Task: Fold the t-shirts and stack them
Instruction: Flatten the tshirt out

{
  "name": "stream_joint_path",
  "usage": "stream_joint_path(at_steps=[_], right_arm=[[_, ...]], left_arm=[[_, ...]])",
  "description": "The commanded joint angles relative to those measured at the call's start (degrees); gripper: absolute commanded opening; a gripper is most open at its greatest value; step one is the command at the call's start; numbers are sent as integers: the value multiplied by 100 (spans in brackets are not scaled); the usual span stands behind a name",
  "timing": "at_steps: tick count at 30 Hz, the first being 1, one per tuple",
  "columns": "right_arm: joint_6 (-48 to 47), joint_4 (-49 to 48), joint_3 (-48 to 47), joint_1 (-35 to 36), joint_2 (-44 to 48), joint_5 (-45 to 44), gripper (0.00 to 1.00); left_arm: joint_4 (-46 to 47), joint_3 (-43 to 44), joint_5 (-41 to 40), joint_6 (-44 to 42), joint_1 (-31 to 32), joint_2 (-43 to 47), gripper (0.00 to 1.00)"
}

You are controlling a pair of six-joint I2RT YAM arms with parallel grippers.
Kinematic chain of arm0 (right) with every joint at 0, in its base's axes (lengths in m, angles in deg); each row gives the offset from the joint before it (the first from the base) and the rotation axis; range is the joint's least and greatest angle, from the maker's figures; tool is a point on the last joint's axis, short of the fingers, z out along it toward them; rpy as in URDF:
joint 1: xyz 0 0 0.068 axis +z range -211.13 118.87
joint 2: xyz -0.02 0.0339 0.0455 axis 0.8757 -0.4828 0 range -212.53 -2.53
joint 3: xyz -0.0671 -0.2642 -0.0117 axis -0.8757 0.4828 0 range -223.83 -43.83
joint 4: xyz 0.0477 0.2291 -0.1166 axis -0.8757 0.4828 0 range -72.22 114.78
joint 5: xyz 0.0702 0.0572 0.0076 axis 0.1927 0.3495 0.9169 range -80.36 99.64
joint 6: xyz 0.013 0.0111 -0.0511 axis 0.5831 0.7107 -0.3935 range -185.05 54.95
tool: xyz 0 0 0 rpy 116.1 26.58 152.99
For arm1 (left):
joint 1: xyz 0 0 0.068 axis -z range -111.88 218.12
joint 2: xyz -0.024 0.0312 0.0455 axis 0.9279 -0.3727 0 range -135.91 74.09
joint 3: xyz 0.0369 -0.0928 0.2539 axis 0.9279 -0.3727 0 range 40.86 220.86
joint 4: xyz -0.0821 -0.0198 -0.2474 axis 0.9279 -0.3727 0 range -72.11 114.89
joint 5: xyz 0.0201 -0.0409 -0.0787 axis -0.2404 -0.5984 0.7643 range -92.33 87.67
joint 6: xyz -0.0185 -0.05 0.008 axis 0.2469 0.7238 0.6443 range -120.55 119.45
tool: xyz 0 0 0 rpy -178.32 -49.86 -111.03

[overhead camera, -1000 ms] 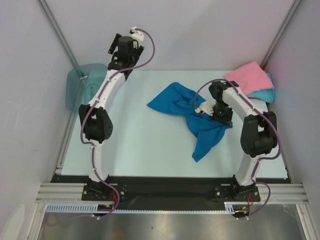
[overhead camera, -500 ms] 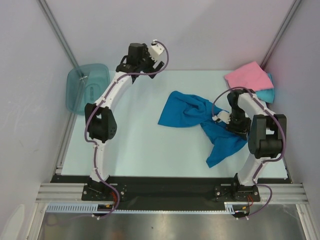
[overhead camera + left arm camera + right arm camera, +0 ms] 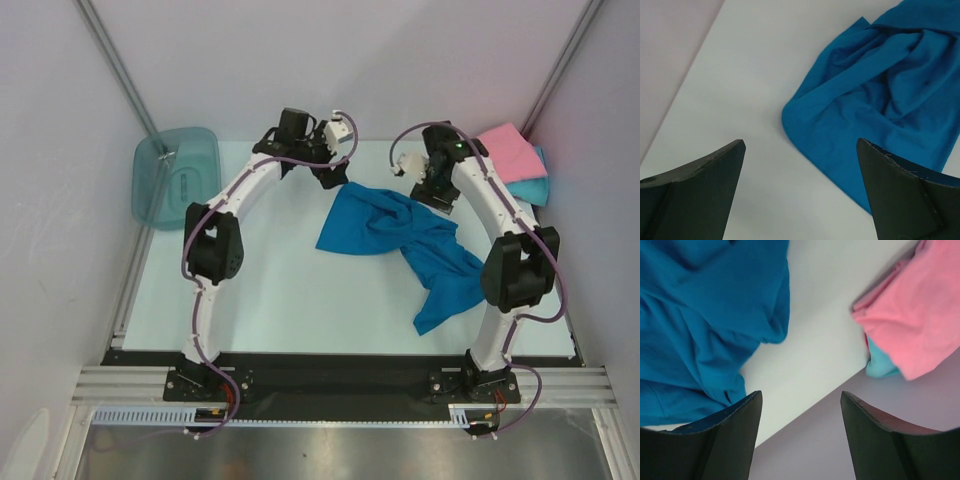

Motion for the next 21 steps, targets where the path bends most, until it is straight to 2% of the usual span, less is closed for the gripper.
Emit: stream_joint_path(at_steps=[1,5,15,21], right_arm=[[201,-313,-206,336,-99,-114,70],[175,-357,-198,521,-55,-122,70],[139,-410,-286,670,76,-70,69],[69,-515,-286,794,208,-34,69]], left_arm=[[222,-54,558,15,99,-108,100],[301,-89,461,51,177,-293,100],[134,-255,-488,-37,424,-733,100],[-638,-379,-629,-292,556,-636,100]])
